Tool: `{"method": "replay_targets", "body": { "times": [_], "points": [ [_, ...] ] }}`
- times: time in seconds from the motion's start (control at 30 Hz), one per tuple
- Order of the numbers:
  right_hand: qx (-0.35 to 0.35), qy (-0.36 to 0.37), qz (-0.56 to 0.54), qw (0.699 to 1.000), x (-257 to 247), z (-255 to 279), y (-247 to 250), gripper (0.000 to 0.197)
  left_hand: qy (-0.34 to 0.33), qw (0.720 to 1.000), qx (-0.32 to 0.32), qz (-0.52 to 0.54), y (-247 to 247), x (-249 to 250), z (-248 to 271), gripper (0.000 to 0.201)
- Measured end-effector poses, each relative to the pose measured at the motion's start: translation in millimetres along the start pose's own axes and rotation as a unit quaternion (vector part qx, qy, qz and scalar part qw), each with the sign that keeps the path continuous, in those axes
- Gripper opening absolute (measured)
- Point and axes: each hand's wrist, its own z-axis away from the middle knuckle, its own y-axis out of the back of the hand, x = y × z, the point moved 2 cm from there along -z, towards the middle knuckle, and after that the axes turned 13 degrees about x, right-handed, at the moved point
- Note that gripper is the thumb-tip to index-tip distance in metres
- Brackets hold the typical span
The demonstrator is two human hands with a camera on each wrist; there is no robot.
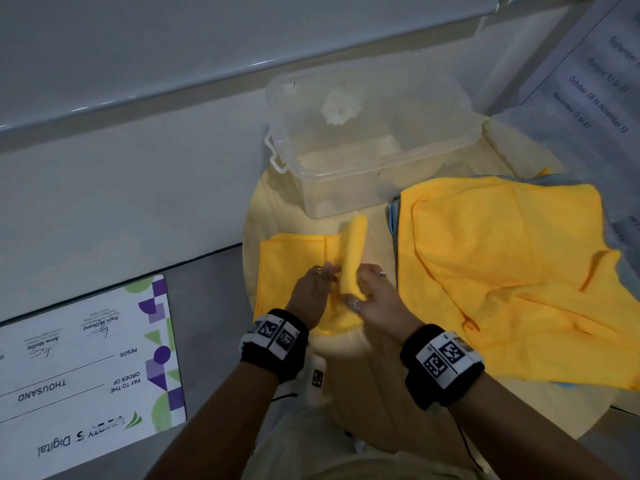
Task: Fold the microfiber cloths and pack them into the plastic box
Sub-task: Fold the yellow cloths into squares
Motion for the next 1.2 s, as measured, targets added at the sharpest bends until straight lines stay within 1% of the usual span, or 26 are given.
{"method": "replay_targets", "body": {
  "times": [0.03, 0.07, 0.1, 0.13, 0.17, 0.23, 0.27, 0.3, 0.37, 0.43, 0.5, 0.57, 0.63, 0.67, 0.73, 0.77, 0.87, 0.9, 0.93, 0.97, 1.0, 1.03, 1.07, 1.1, 1.17, 1.2],
  "points": [
    [-0.029, 0.019, 0.005, 0.999, -8.2, 1.9, -7.5, 0.031, 0.075, 0.994, -0.028, 0.076, 4.3, 0.5, -1.4, 0.069],
    [-0.057, 0.039, 0.009, 0.998, -15.6, 2.3, -14.6, 0.026, 0.149, 0.978, -0.057, 0.134, 10.9, -1.2, -3.9, 0.076],
    [-0.084, 0.059, 0.006, 0.995, -23.6, 1.8, -20.9, 0.025, 0.195, 0.963, -0.083, 0.169, 20.0, -3.8, -6.0, 0.081],
    [-0.103, 0.069, -0.001, 0.992, -28.6, 0.8, -27.2, 0.026, 0.211, 0.954, -0.098, 0.187, 30.4, -7.4, -7.6, 0.078],
    [-0.125, 0.073, -0.009, 0.989, -33.6, 0.0, -32.7, 0.027, 0.212, 0.953, -0.105, 0.189, 41.0, -9.7, -8.7, 0.067],
    [-0.166, 0.069, -0.013, 0.984, -37.7, -2.7, -43.6, 0.032, 0.192, 0.970, -0.087, 0.119, 61.1, -20.1, -17.7, 0.048],
    [-0.177, 0.067, -0.009, 0.982, -37.8, -4.2, -48.1, 0.035, 0.173, 0.981, -0.071, 0.060, 68.6, -26.3, -22.3, 0.045],
    [-0.180, 0.074, 0.008, 0.981, -36.5, -5.8, -52.3, 0.039, 0.154, 0.986, -0.057, 0.004, 73.8, -35.3, -27.4, 0.045],
    [-0.164, 0.121, 0.110, 0.973, -29.5, -9.2, -60.4, 0.050, 0.124, 0.988, -0.047, -0.078, 78.6, -44.7, -30.6, 0.053],
    [-0.166, 0.156, 0.233, 0.945, -18.4, -9.3, -70.3, 0.059, 0.098, 0.983, -0.019, -0.151, 79.1, -50.6, -28.7, 0.062],
    [-0.184, 0.149, 0.294, 0.926, -8.0, -5.8, -79.1, 0.065, 0.081, 0.975, 0.030, -0.204, 77.9, -53.8, -25.1, 0.067],
    [-0.188, 0.153, 0.308, 0.920, -1.5, -3.2, -84.0, 0.067, 0.073, 0.954, 0.065, -0.284, 73.6, -55.1, -19.0, 0.064],
    [-0.182, 0.147, 0.291, 0.928, 1.0, -2.0, -85.0, 0.068, 0.067, 0.919, 0.070, -0.382, 65.3, -56.2, -10.4, 0.061],
    [-0.172, 0.134, 0.270, 0.938, 1.6, -1.6, -84.9, 0.069, 0.062, 0.904, 0.071, -0.417, 60.1, -55.7, -6.0, 0.062],
    [-0.140, 0.094, 0.234, 0.958, 5.0, -1.4, -83.7, 0.070, 0.049, 0.891, 0.078, -0.445, 49.4, -55.5, 0.6, 0.065],
    [-0.129, 0.079, 0.235, 0.960, 7.4, -1.5, -82.5, 0.070, 0.042, 0.888, 0.078, -0.451, 44.7, -55.2, 2.1, 0.066],
    [-0.135, 0.088, 0.282, 0.946, 16.4, -5.8, -78.6, 0.066, 0.028, 0.887, 0.082, -0.453, 38.3, -59.9, 0.5, 0.071],
    [-0.139, 0.098, 0.295, 0.940, 18.2, -8.6, -76.9, 0.066, -0.006, 0.892, 0.100, -0.441, 39.3, -60.7, -0.2, 0.072],
    [-0.144, 0.106, 0.307, 0.935, 18.8, -12.0, -75.1, 0.065, -0.071, 0.894, 0.113, -0.427, 39.1, -60.5, -1.6, 0.071],
    [-0.147, 0.114, 0.318, 0.930, 18.7, -16.3, -73.6, 0.065, -0.131, 0.892, 0.087, -0.423, 36.7, -60.3, -1.7, 0.070],
    [-0.149, 0.122, 0.330, 0.924, 18.1, -21.0, -71.7, 0.065, -0.185, 0.881, 0.043, -0.434, 33.4, -60.2, -1.2, 0.070],
    [-0.154, 0.128, 0.342, 0.918, 16.8, -26.0, -69.8, 0.064, -0.200, 0.869, -0.012, -0.452, 30.3, -61.2, 1.0, 0.072],
    [-0.162, 0.129, 0.350, 0.913, 15.6, -31.2, -67.4, 0.063, -0.196, 0.862, -0.048, -0.465, 26.6, -62.7, 3.6, 0.073],
    [-0.171, 0.129, 0.357, 0.909, 14.7, -37.2, -64.8, 0.062, -0.160, 0.865, -0.066, -0.471, 24.0, -62.2, 5.8, 0.071],
    [-0.176, 0.126, 0.352, 0.910, 11.7, -49.4, -60.2, 0.062, -0.097, 0.879, -0.032, -0.466, 17.2, -63.9, 3.5, 0.065],
    [-0.161, 0.120, 0.326, 0.924, 7.8, -54.5, -58.4, 0.063, -0.063, 0.884, -0.008, -0.463, 14.4, -62.1, 1.4, 0.064]
  ]
}}
